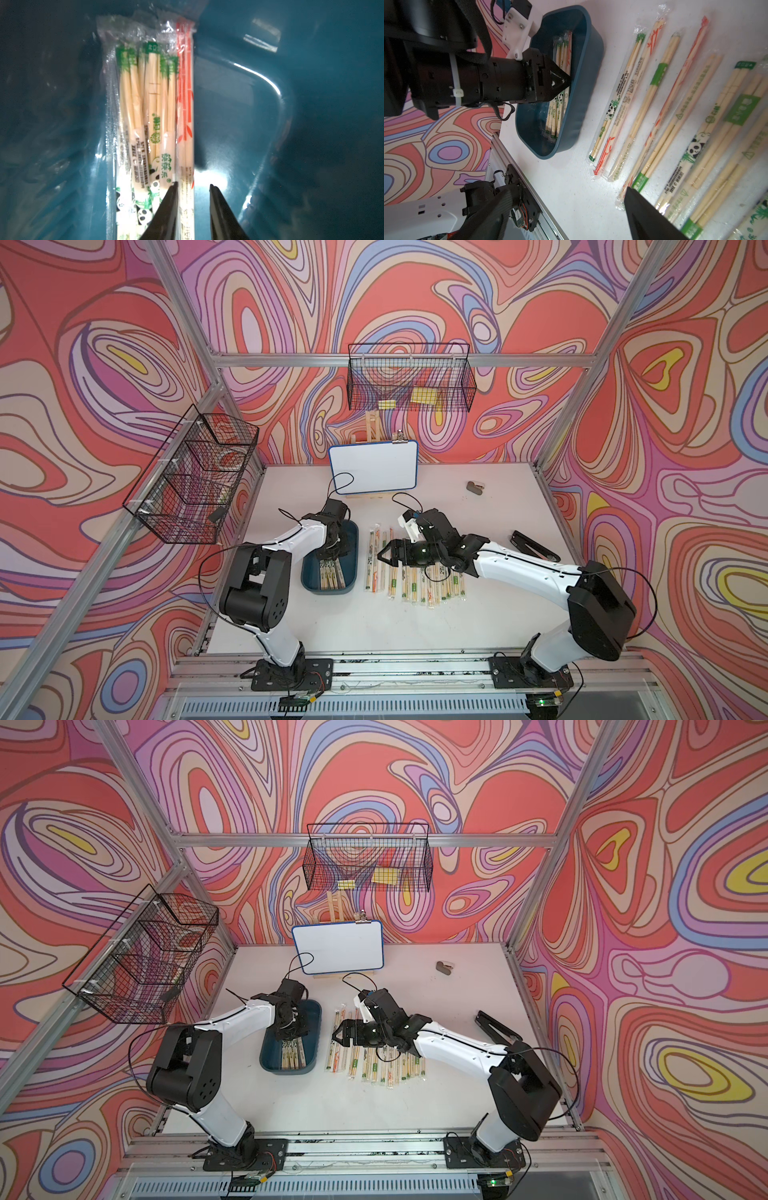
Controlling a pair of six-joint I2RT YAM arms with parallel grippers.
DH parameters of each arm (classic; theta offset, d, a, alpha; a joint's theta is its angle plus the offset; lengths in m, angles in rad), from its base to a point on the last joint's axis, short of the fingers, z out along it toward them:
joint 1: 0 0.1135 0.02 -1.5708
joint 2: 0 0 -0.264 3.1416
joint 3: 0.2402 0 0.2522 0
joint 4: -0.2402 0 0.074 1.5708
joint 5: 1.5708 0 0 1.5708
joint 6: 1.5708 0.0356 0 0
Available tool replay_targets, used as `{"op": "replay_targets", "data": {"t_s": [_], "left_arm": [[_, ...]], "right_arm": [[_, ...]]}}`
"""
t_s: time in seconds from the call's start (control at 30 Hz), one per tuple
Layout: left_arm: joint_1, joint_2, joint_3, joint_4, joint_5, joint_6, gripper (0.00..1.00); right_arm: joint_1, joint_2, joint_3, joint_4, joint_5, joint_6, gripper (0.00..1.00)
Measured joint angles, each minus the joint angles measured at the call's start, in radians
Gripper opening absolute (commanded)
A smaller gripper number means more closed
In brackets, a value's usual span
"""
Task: Take the paired disposable chopsticks out of the storage box
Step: Pick up the paired disposable chopsticks from the storage box.
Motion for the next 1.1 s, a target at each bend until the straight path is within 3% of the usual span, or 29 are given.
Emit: {"op": "replay_targets", "data": {"t_s": [0.4, 1.1], "left_arm": [[0.0, 0.046, 0.0, 0.021, -0.003, 0.013, 0.29], [0.0, 0.048, 0.0, 0.02, -0.015, 0.022, 0.09]], "right_arm": [[0.0, 0.002, 0.0, 0.0, 0.004, 0.0, 0.9], [0.0, 0.007, 0.016, -0.002, 0.006, -0.005, 0.9]]}}
